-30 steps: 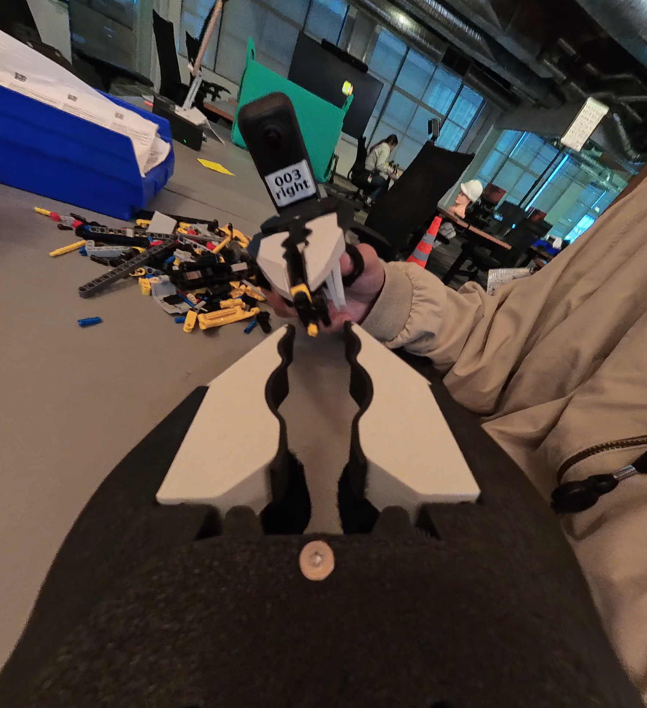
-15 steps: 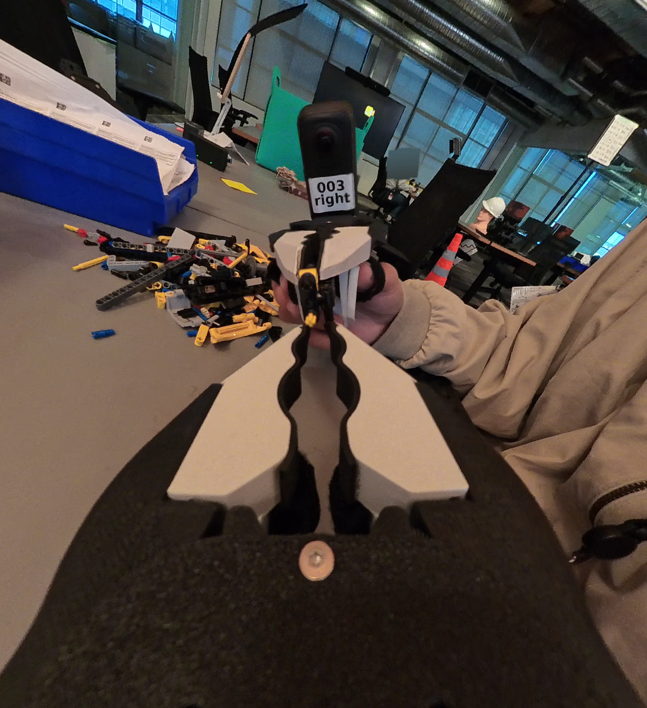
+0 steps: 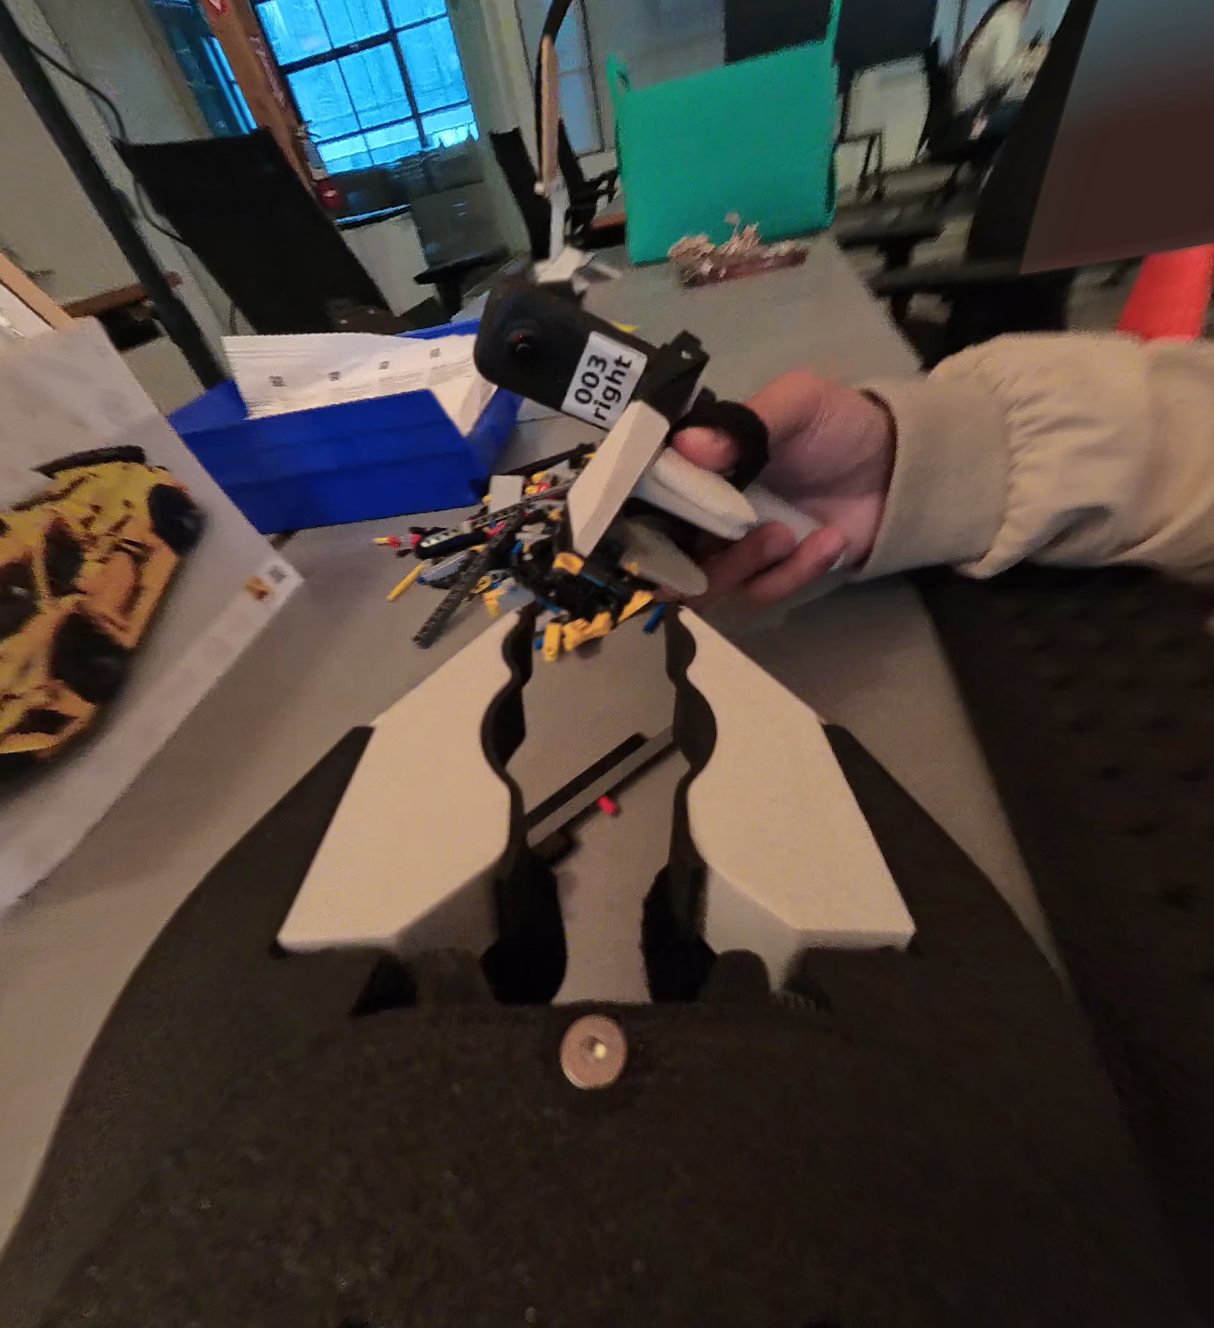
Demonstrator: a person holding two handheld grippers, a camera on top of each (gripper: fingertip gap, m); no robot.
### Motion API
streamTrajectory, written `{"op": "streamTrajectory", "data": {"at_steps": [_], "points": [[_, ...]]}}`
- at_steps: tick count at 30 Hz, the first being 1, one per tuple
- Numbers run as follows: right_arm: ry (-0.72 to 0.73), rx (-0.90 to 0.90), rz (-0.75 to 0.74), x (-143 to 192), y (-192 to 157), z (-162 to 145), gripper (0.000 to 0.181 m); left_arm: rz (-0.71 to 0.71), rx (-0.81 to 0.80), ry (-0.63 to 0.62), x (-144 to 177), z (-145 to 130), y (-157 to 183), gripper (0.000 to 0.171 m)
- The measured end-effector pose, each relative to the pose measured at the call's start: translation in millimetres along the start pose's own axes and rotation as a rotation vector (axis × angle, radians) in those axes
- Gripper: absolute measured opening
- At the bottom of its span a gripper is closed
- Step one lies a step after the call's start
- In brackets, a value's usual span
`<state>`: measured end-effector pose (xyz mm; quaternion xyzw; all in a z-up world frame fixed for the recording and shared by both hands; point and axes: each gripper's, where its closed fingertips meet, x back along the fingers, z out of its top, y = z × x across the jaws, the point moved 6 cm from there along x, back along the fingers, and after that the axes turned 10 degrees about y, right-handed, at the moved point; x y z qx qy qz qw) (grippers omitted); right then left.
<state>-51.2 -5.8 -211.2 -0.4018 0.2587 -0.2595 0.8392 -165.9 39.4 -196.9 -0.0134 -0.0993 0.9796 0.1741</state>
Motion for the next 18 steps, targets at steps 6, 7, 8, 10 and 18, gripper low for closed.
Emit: {"op": "streamTrajectory", "data": {"at_steps": [6,7,8,10,18], "points": [[-0.109,-0.292,0.213,-11.1,-8.1,-16.8,0.006,-0.131,0.108,0.104,-0.9,8.7,16.5,0.041],[-0.116,-0.288,0.255,-12.6,-13.8,-17.1,0.007,-0.131,0.102,0.139,-0.7,13.0,18.4,0.035],[-0.108,-0.289,0.277,-13.2,-16.4,-16.4,0.007,-0.127,0.097,0.165,-0.1,16.6,19.4,0.028],[-0.102,-0.343,0.316,-13.3,-17.1,-16.3,0.005,-0.118,0.088,0.184,-0.7,20.0,20.5,0.024],[-0.046,0.152,0.123,-11.9,-14.8,-8.1,0.008,-0.066,-0.004,0.083,0.7,11.6,12.7,0.023]]}}
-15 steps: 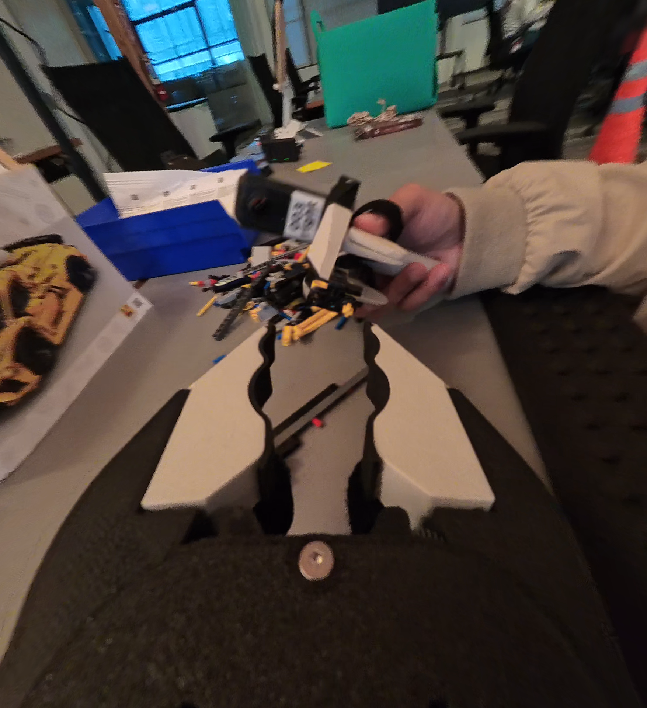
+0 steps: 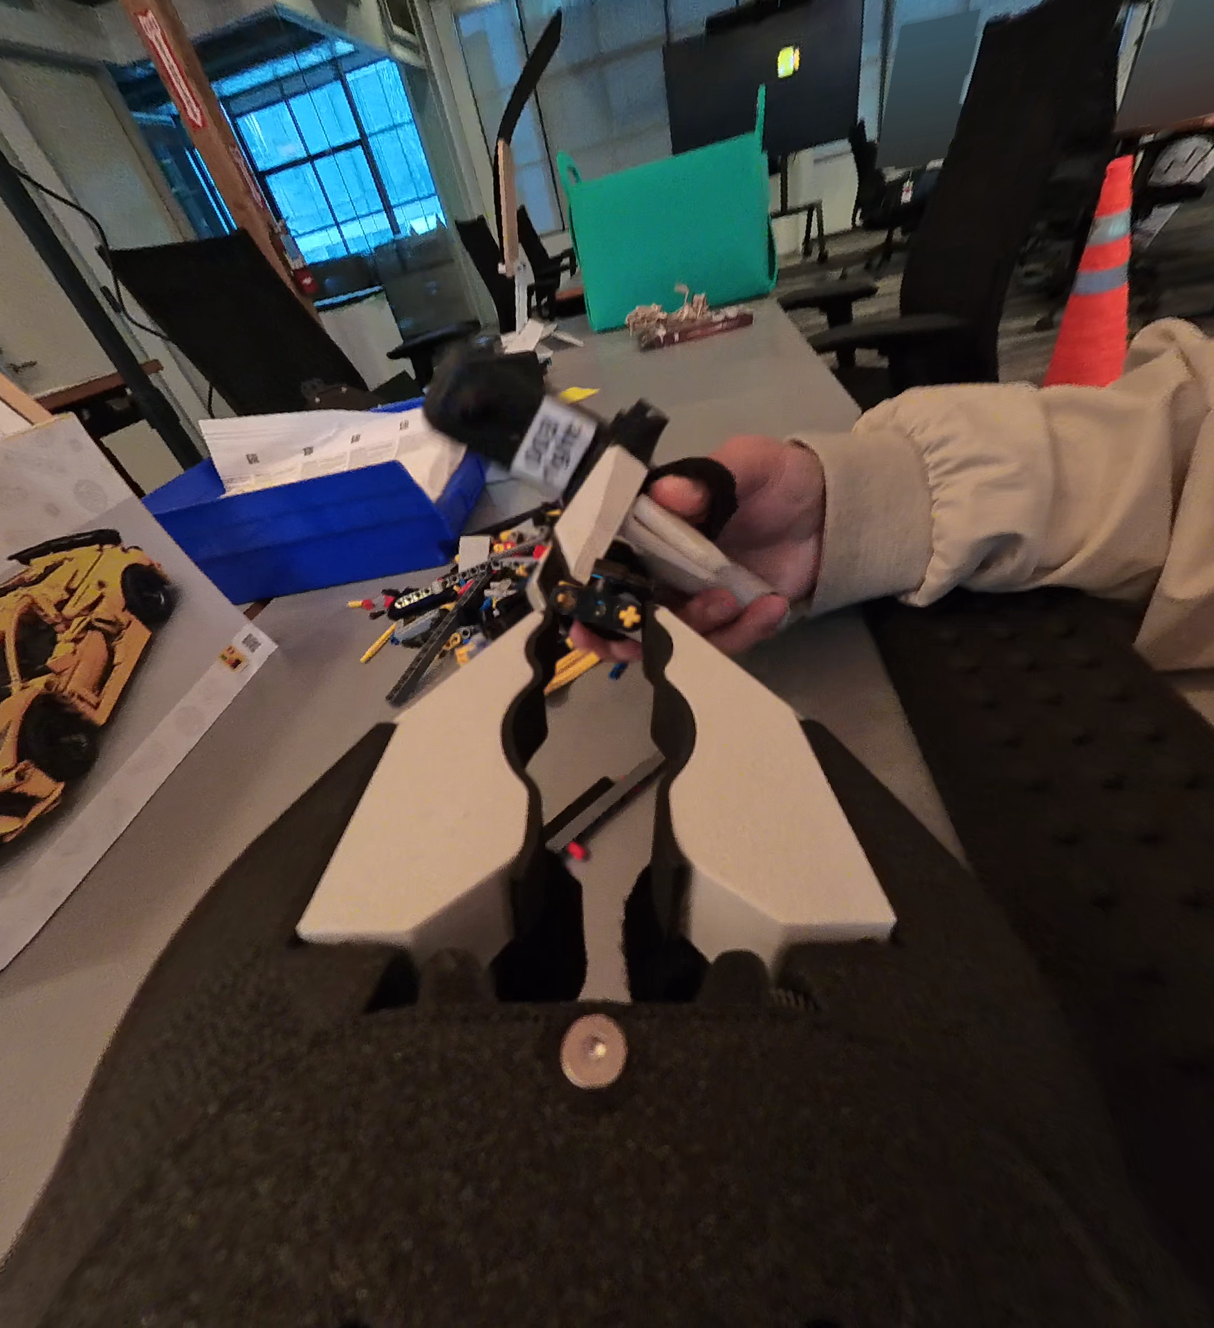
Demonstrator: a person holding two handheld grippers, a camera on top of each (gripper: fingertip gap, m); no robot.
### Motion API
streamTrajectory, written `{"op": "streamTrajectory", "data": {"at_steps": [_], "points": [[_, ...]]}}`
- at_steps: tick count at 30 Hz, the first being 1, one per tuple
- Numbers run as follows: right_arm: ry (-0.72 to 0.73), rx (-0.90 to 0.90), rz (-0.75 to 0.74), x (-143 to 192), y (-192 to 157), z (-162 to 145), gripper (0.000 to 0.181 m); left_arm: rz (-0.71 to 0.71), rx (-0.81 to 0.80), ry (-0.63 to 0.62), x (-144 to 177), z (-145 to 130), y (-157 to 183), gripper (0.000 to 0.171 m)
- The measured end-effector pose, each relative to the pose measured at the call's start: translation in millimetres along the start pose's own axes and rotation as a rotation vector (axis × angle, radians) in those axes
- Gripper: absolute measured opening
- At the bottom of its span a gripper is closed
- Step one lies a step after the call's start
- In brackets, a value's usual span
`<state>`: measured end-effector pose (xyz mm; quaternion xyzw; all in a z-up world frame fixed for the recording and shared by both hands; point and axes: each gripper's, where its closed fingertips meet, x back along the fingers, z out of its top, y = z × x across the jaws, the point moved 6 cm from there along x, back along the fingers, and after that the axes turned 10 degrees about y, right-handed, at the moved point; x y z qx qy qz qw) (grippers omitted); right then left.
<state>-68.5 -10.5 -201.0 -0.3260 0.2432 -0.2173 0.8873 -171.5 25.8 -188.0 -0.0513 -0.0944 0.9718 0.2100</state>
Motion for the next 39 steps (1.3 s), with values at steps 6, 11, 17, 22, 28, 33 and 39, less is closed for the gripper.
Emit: {"op": "streamTrajectory", "data": {"at_steps": [6,11,17,22,28,33,39], "points": [[-0.01,0.744,-0.261,4.6,-17.5,9.2,0.037,0.023,0.112,-0.089,5.0,-12.7,-14.6,0.022],[-0.105,0.732,-0.26,-4.1,-15.5,-2.7,0.035,-0.01,0.108,-0.146,6.0,-17.9,-12.1,0.006],[-0.143,0.756,-0.314,-5.3,-10.6,-5.7,0.019,-0.026,0.123,-0.148,2.2,-21.3,-8.0,0.006],[-0.178,0.887,-0.392,-5.3,-8.3,-6.5,0.02,0.008,0.209,-0.169,-0.6,-25.0,-11.9,0.006],[-0.214,1.031,-0.457,-6.3,-4.9,-15.5,0.017,-0.03,0.273,-0.201,1.8,-33.0,-12.5,0.006],[-0.193,0.911,-0.42,-4.3,-5.9,-11.5,0.007,-0.062,0.269,-0.152,1.9,-25.5,-8.2,0.003],[-0.011,0.32,-0.136,-3.0,-12.3,-0.5,0.006,-0.07,0.348,-0.045,8.1,-13.2,-16.2,0.03]]}}
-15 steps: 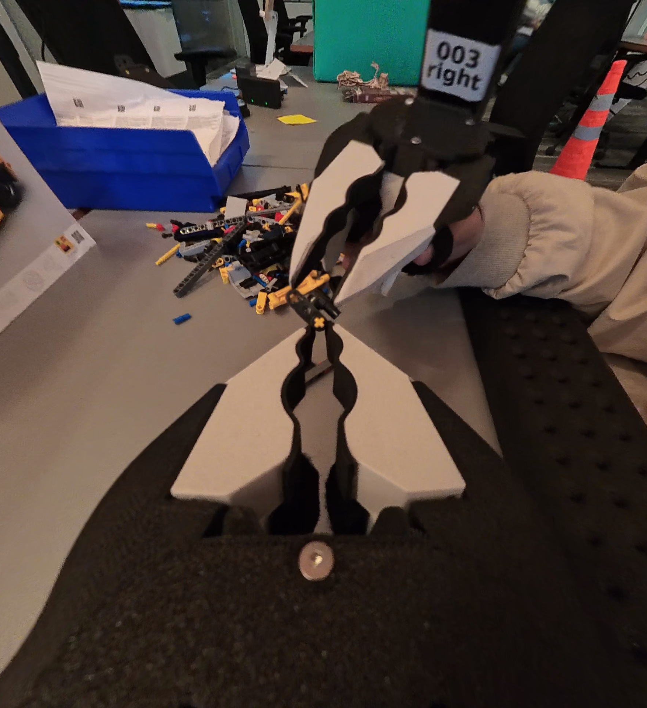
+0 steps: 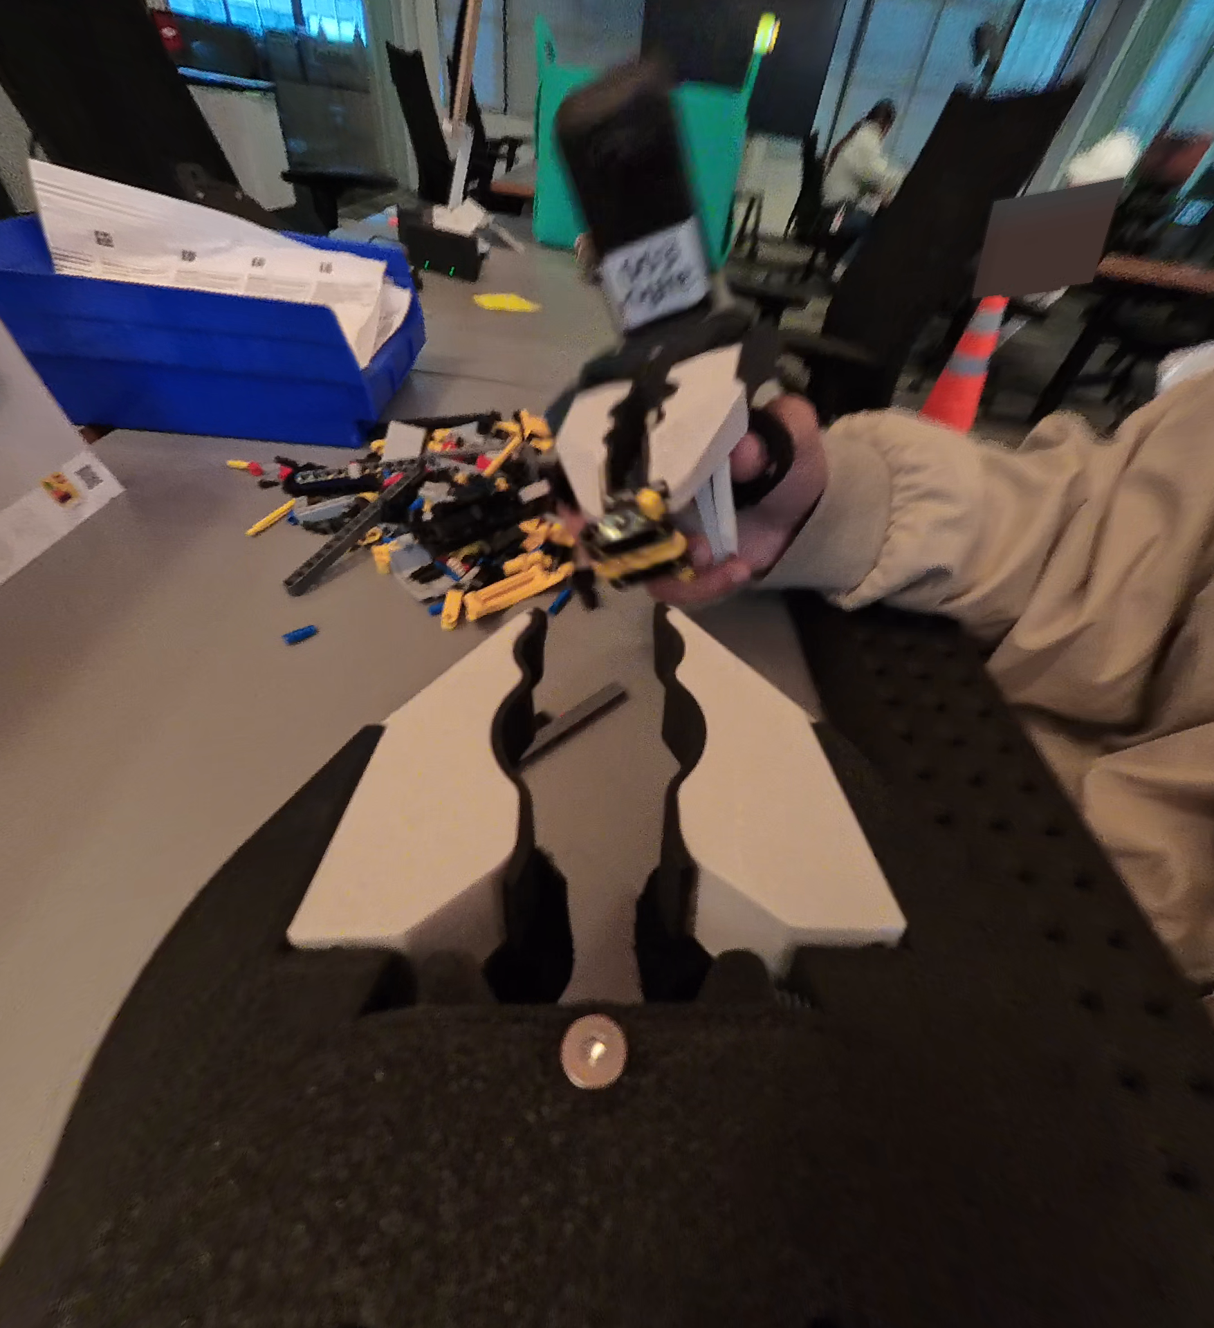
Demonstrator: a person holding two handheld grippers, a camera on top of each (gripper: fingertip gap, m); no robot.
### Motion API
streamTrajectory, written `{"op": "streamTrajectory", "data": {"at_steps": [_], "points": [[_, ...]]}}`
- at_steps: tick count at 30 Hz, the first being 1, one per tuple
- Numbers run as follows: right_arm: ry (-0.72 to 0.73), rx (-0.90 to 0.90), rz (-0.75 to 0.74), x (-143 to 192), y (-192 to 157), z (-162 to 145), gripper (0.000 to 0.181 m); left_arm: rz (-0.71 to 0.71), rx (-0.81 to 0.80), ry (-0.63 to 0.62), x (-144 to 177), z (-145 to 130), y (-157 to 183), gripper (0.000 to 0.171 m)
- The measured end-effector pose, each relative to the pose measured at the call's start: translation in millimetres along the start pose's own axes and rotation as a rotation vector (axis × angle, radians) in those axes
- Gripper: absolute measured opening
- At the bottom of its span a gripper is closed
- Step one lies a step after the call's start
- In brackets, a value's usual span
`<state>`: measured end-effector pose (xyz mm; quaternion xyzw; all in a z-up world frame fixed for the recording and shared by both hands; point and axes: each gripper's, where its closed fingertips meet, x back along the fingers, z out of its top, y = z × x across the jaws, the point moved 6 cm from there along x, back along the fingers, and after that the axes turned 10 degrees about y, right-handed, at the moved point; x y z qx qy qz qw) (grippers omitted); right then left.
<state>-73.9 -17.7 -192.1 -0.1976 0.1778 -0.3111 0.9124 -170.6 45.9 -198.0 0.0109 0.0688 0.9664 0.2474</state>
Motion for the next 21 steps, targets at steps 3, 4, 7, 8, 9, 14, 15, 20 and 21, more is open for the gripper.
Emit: {"op": "streamTrajectory", "data": {"at_steps": [3,4,7,8,9,14,15,20,21], "points": [[0.093,-0.399,0.193,-1.7,-0.2,3.2,0.006,-0.097,0.122,0.179,-2.7,14.2,10.3,0.033],[0.095,-0.459,0.221,-1.9,0.7,2.2,0.006,-0.111,0.147,0.228,-3.5,18.6,13.0,0.033],[0.076,-0.471,0.207,-4.3,1.9,-2.4,0.006,-0.067,0.134,0.261,-6.3,21.8,13.1,0.023],[0.075,-0.49,0.214,-4.9,1.9,-3.3,0.006,-0.057,0.101,0.263,-6.2,21.9,13.7,0.022],[0.082,-0.519,0.211,-4.9,3.2,-3.2,0.007,-0.036,0.069,0.263,-6.5,22.1,13.3,0.021],[0.068,-0.519,0.116,-3.3,12.9,-5.2,0.01,0.097,-0.256,0.17,-7.0,17.9,13.7,0.021],[0.073,-0.47,0.093,-2.7,13.6,-4.6,0.011,0.135,-0.356,0.149,-7.3,17.8,14.9,0.02],[0.164,-0.417,0.019,4.9,20.2,4.8,0.016,0.357,-0.805,0.043,-11.5,13.5,14.9,0.021],[0.171,-0.407,0.012,4.8,19.6,5.8,0.014,0.379,-0.838,0.031,-13.2,12.2,14.9,0.021]]}}
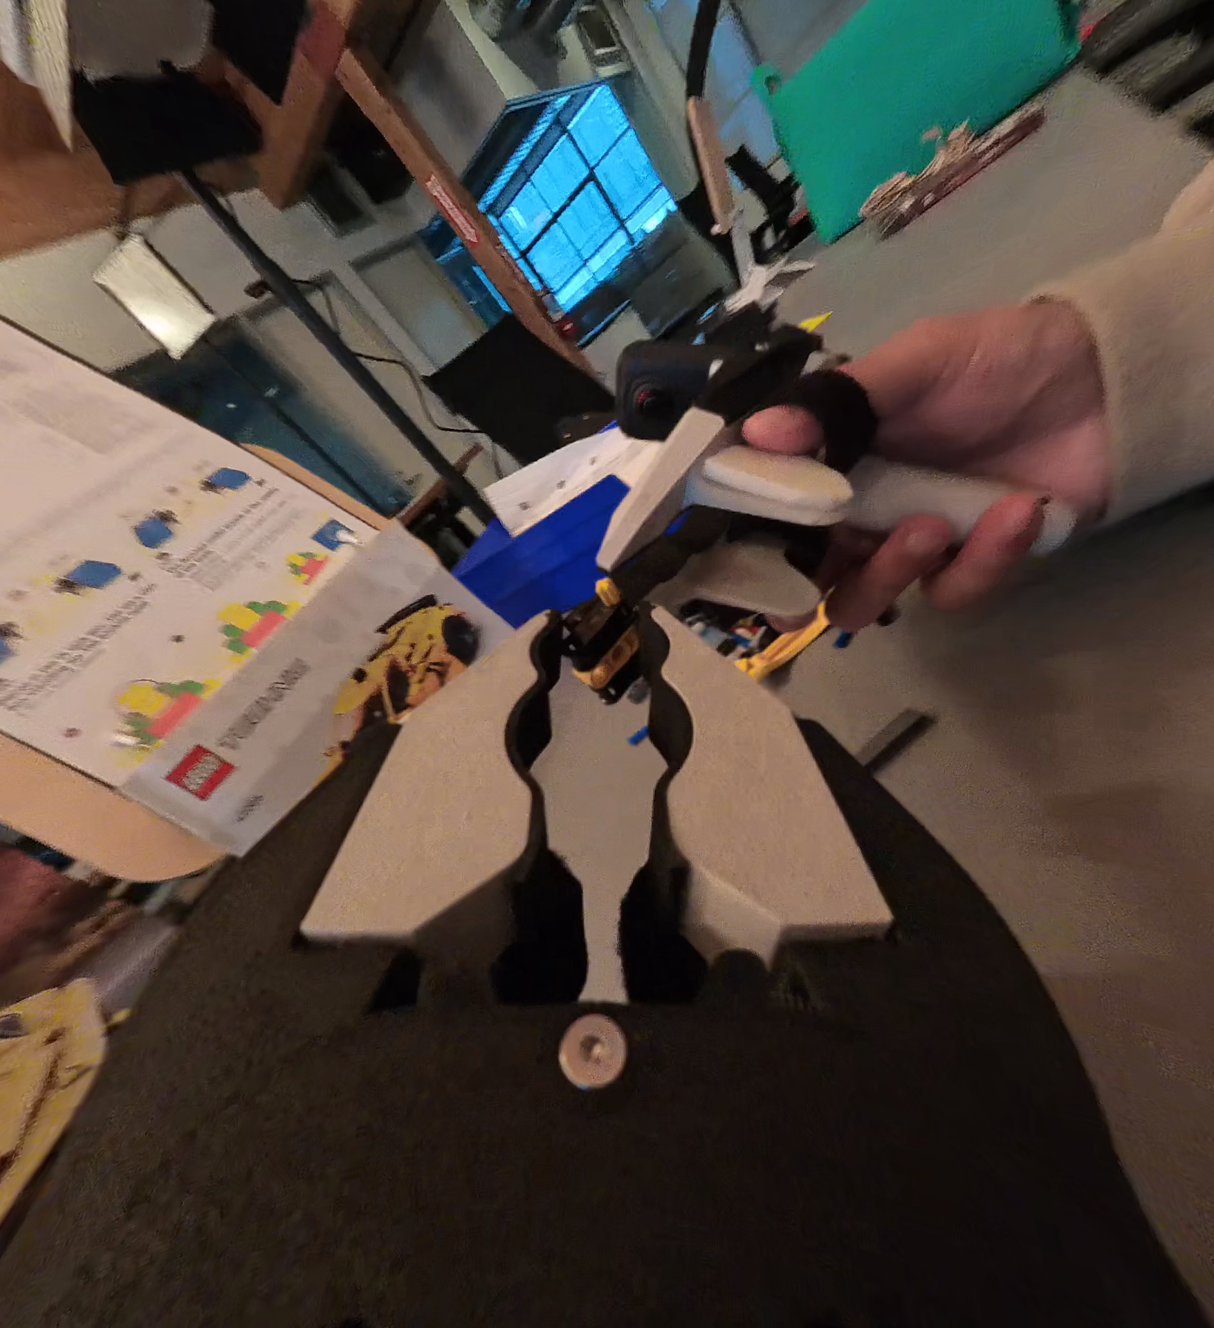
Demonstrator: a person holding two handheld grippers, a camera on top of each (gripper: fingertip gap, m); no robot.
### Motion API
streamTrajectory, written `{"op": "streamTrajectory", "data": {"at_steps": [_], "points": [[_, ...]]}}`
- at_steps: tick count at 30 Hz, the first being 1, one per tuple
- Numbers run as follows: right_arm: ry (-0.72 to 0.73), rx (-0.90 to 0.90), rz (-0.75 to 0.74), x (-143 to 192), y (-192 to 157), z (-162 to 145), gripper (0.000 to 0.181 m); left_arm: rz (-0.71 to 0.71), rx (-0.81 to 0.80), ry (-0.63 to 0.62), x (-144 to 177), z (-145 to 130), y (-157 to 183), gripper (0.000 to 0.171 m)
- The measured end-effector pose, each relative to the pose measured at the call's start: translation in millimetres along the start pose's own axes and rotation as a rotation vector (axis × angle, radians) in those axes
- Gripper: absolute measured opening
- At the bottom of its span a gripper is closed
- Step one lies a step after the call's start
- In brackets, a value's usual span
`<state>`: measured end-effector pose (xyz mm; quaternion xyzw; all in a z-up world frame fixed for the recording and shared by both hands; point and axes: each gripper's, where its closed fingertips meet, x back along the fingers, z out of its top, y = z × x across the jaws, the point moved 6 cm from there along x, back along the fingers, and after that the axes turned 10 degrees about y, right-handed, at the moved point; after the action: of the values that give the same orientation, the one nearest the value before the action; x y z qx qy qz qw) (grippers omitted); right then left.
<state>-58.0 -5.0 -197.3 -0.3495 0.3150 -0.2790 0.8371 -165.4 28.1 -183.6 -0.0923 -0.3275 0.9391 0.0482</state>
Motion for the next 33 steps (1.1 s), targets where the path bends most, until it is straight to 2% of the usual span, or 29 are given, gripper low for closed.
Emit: {"op": "streamTrajectory", "data": {"at_steps": [4,13,17,19,23,26,28,33], "points": [[-0.025,0.061,-0.05,-3.6,0.5,-4.9,0.005,0.019,-0.047,-0.042,-4.4,-4.7,4.7,0.021],[-0.024,-0.039,-0.056,-1.3,4.7,-5.4,0.003,0.041,-0.163,-0.091,-6.4,-8.1,8.8,0.021],[-0.076,0.142,-0.143,5.4,5.6,-1.6,0.003,-0.019,-0.106,-0.183,-1.5,-22.5,3.3,0.026],[-0.18,0.314,-0.25,8.4,10.5,-5.2,0.003,-0.055,-0.1,-0.204,1.1,-26.9,0.6,0.027],[-0.274,0.505,-0.303,3.3,11.3,-13.7,0.003,-0.116,-0.203,-0.284,-0.2,-37.3,13.5,0.026],[-0.288,0.486,-0.305,-0.9,12.6,-19.2,0.003,-0.11,-0.289,-0.337,-4.3,-40.4,21.0,0.022],[-0.272,0.474,-0.321,-3.4,13.3,-19.1,0.003,-0.057,-0.343,-0.378,-8.4,-42.3,21.5,0.017],[-0.234,0.41,-0.366,-2.2,19.2,-17.0,0.003,0.002,-0.451,-0.45,-13.4,-47.9,22.7,0.017]]}}
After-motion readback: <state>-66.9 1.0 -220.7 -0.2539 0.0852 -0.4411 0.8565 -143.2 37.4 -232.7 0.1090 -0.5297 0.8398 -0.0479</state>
